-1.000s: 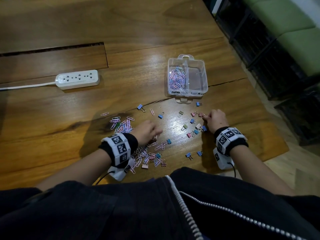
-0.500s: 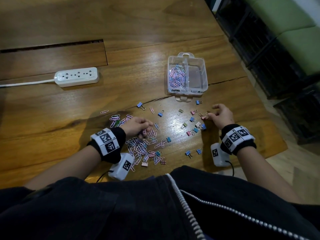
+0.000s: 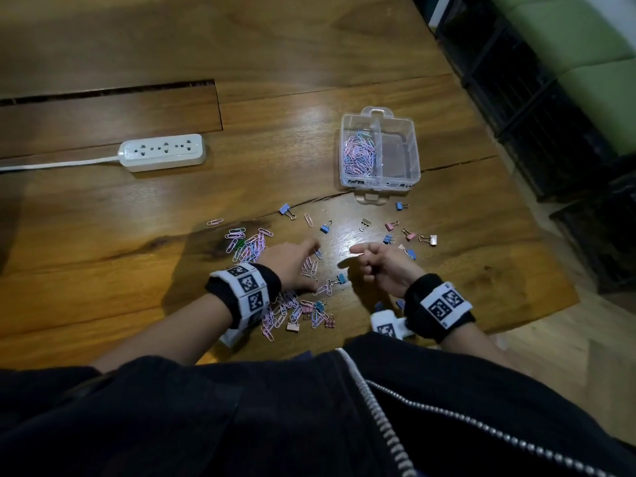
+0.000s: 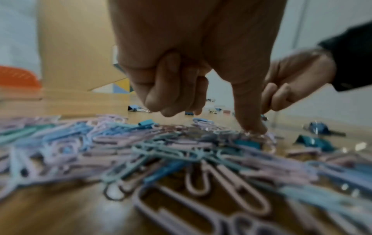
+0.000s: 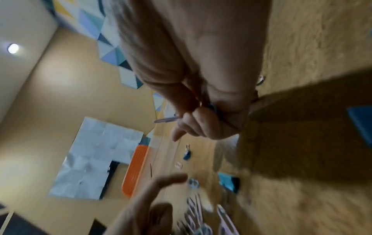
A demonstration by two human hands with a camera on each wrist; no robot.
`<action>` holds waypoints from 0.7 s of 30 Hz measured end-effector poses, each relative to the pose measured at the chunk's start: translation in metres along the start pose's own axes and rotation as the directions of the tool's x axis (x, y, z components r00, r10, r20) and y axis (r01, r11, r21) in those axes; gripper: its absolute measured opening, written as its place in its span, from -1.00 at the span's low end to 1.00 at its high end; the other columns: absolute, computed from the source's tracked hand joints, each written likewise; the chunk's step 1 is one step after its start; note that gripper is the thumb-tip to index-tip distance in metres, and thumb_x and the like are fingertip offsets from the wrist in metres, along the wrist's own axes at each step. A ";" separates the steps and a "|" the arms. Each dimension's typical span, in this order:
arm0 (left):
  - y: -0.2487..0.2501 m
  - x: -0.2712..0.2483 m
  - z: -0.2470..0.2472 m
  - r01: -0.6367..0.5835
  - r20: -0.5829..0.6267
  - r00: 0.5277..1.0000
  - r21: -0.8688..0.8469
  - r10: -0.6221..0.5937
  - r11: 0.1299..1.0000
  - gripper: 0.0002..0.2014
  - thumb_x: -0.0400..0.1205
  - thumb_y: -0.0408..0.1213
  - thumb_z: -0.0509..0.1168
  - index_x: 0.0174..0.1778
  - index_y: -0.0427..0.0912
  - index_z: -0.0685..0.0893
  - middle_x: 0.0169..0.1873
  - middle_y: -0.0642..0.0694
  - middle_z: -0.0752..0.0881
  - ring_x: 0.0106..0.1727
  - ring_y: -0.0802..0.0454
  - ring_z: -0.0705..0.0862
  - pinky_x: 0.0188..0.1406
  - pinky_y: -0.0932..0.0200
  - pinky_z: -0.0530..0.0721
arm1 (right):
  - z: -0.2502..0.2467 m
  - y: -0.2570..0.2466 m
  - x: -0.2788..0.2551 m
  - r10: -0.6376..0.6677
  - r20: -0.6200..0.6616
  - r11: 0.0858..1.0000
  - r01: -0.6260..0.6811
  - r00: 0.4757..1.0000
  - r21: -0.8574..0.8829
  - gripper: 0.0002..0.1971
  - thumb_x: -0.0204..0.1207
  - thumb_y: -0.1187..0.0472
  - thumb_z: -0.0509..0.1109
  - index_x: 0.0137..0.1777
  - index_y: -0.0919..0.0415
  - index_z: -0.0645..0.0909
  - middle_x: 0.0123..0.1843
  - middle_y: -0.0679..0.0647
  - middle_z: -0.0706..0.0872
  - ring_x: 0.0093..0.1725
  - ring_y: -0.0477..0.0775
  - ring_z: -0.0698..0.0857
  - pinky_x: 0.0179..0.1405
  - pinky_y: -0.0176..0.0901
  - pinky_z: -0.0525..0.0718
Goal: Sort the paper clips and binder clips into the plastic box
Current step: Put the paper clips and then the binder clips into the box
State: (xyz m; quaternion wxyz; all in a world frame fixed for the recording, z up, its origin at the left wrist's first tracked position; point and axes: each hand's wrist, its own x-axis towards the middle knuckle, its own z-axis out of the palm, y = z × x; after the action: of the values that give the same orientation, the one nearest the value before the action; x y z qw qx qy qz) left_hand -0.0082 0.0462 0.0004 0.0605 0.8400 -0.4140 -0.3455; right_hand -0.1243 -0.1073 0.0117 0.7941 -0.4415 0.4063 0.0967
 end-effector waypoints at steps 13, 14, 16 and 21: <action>-0.003 -0.001 0.010 -0.152 -0.087 0.982 0.158 0.167 0.976 -0.65 0.64 -0.09 0.19 0.27 -0.21 0.46 0.23 -0.16 0.54 0.16 -0.06 0.59 0.13 0.10 0.60 | 0.021 0.019 -0.002 -0.031 -0.016 0.999 0.030 0.999 -0.041 -0.80 0.60 0.49 0.05 -0.05 0.39 0.52 -0.11 0.24 0.57 -0.23 0.05 0.59 -0.34 -0.31 0.72; -0.004 -0.001 0.010 -0.159 -0.096 0.980 0.153 0.174 0.975 -0.67 0.66 -0.13 0.16 0.27 -0.22 0.47 0.22 -0.17 0.53 0.16 -0.07 0.58 0.14 0.09 0.59 | 0.020 0.016 -0.001 -0.071 -0.047 0.997 0.070 0.996 -0.023 -0.81 0.59 0.50 0.07 -0.08 0.37 0.52 -0.10 0.24 0.57 -0.23 0.06 0.59 -0.36 -0.32 0.73; -0.007 0.000 0.009 -0.158 -0.115 0.979 0.109 0.170 0.981 -0.71 0.69 -0.19 0.11 0.25 -0.26 0.50 0.20 -0.19 0.51 0.15 -0.09 0.57 0.12 0.11 0.54 | 0.017 0.011 -0.002 -0.135 -0.088 0.990 0.137 0.987 0.020 -0.83 0.56 0.52 0.12 -0.12 0.35 0.52 -0.12 0.23 0.58 -0.23 0.08 0.62 -0.37 -0.30 0.74; -0.013 0.001 0.000 -0.044 -0.147 0.989 -0.205 0.013 0.978 -0.70 0.72 -0.18 0.03 0.15 -0.32 0.52 0.03 -0.12 0.42 0.07 -0.04 0.48 0.10 0.19 0.44 | 0.006 0.006 -0.007 -0.191 -0.107 0.974 0.202 0.976 0.106 -0.79 0.48 0.59 0.17 -0.11 0.30 0.51 -0.30 0.20 0.61 -0.47 -0.03 0.68 -0.40 -0.33 0.70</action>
State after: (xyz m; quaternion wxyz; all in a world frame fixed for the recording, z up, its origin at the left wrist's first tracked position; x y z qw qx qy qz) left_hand 0.0010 0.0538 -0.0049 0.1828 0.8459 -0.3823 -0.3239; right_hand -0.1288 -0.0978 0.0145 0.8037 -0.4367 0.4032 -0.0278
